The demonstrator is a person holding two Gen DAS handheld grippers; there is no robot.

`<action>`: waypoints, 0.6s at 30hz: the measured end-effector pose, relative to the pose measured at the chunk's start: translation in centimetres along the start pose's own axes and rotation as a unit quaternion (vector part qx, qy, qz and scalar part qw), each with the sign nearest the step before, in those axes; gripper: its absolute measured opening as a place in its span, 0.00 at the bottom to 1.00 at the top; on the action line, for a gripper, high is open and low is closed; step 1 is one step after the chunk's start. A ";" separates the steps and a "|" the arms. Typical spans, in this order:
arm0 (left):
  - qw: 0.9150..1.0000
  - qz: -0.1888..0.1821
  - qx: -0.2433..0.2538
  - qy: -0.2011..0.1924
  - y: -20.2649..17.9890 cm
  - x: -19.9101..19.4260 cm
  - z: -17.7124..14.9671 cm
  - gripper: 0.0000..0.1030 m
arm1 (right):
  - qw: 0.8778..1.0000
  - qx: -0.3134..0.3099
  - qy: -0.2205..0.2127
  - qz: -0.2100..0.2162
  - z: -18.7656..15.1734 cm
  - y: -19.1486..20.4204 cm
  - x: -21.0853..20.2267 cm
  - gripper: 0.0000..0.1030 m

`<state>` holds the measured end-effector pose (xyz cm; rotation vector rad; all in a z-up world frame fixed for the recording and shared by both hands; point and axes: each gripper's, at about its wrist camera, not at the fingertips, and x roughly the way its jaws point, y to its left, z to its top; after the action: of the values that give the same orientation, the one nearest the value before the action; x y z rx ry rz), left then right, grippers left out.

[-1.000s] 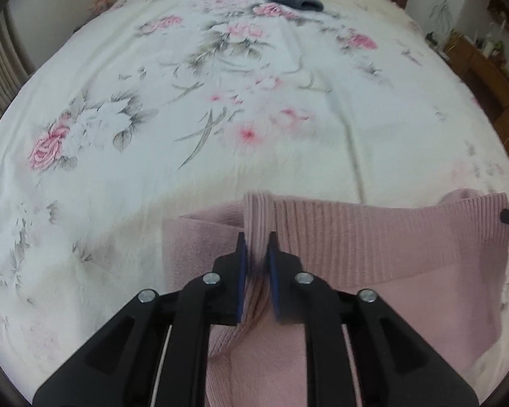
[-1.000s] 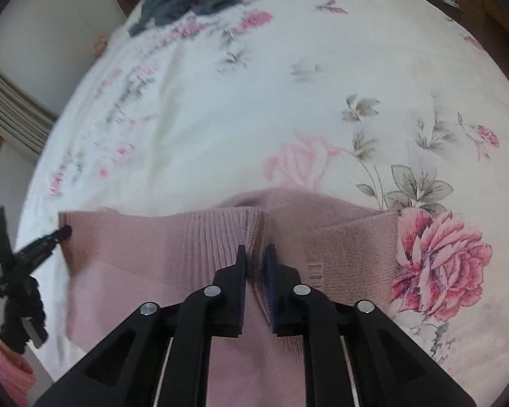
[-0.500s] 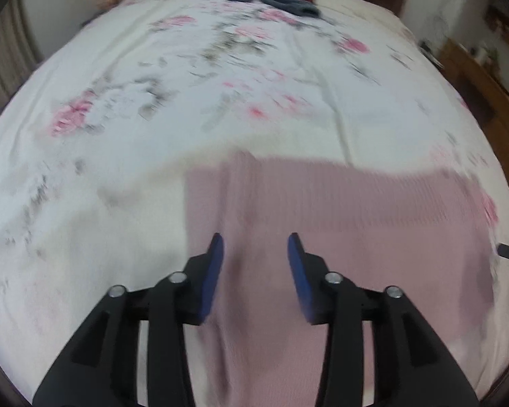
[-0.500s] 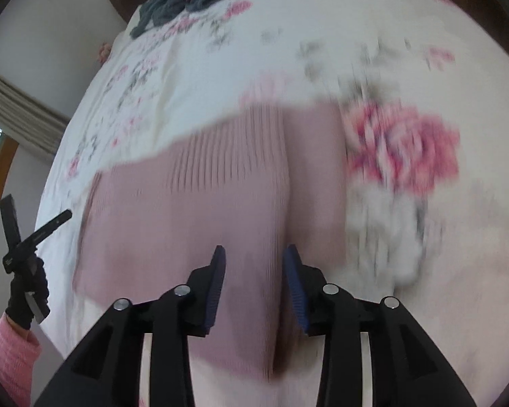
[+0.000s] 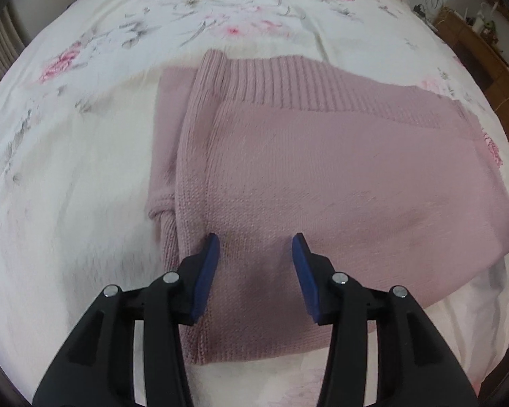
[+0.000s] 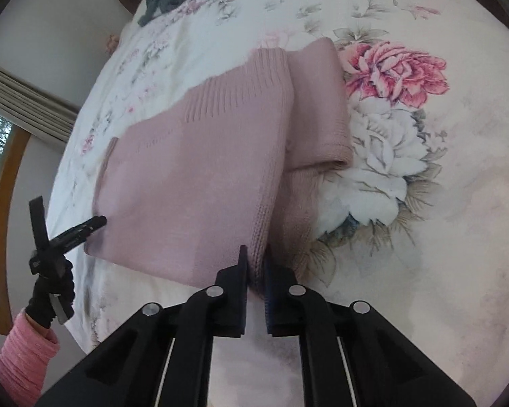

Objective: Fold small clothes

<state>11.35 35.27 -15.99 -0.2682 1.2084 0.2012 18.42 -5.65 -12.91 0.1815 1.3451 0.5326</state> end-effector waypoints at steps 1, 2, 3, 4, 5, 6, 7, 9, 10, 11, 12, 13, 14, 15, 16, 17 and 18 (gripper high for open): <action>1.000 0.000 0.001 0.000 0.0 0.2 -0.1 0.43 | 1.000 0.001 0.009 -0.010 -0.4 -0.3 0.6 0.07; 1.000 0.001 0.002 0.001 0.0 0.3 -0.2 0.43 | 1.000 0.002 0.016 -0.020 -0.5 -0.5 1.1 0.07; 1.000 0.002 0.003 0.000 0.0 0.4 -0.2 0.43 | 0.999 0.001 0.025 -0.033 -0.8 -0.9 1.9 0.07; 1.000 0.003 0.004 -0.001 0.0 0.5 -0.3 0.43 | 0.999 0.001 0.033 -0.040 -1.1 -1.4 2.8 0.07; 1.000 0.003 0.005 -0.002 0.0 0.6 -0.3 0.43 | 0.999 0.012 0.034 -0.032 -1.3 -1.8 3.3 0.07; 1.000 0.003 0.006 -0.003 0.0 0.6 -0.3 0.43 | 0.999 0.018 0.034 -0.028 -1.4 -2.0 3.5 0.07; 1.000 0.003 0.007 -0.004 0.0 0.7 -0.4 0.43 | 0.999 0.023 0.032 -0.025 -1.5 -2.2 3.6 0.07; 1.000 0.001 0.007 -0.006 0.1 0.8 -0.5 0.43 | 0.999 0.021 0.031 -0.027 -1.7 -2.3 3.6 0.07; 1.000 0.001 0.005 -0.006 0.1 0.9 -0.6 0.43 | 0.999 0.017 0.031 -0.030 -1.8 -2.0 3.7 0.07; 1.000 0.001 0.004 -0.007 0.1 0.9 -0.6 0.44 | 0.999 0.010 0.032 -0.036 -1.8 -1.8 3.9 0.06; 1.000 0.002 0.003 -0.007 0.0 0.8 -0.8 0.44 | 0.999 0.008 0.034 -0.037 -1.7 -1.5 4.1 0.06; 1.000 0.003 0.002 -0.007 -0.1 0.9 -0.7 0.44 | 0.999 0.012 0.036 -0.036 -1.3 -1.4 4.3 0.06; 1.000 0.005 0.001 -0.007 -0.2 0.8 -0.7 0.45 | 0.999 0.017 0.038 -0.033 -1.2 -1.3 4.4 0.06; 1.000 0.008 -0.001 -0.006 -0.4 0.7 -0.7 0.45 | 0.999 0.021 0.040 -0.029 -1.0 -1.2 4.5 0.07; 1.000 0.010 -0.001 -0.006 -0.5 0.5 -0.5 0.45 | 0.999 0.024 0.042 -0.024 -0.7 -1.4 4.3 0.07; 1.000 0.009 -0.001 -0.007 -0.7 0.2 -0.3 0.45 | 0.999 0.027 0.040 -0.020 -0.6 -1.5 4.0 0.09; 1.000 0.004 -0.002 -0.011 -0.9 -0.1 -0.2 0.45 | 0.999 0.026 0.032 -0.015 -0.4 -1.3 3.4 0.13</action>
<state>11.44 34.41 -15.89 -0.2634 1.1875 0.2133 18.80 -5.24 -16.52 0.1866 1.4226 0.4818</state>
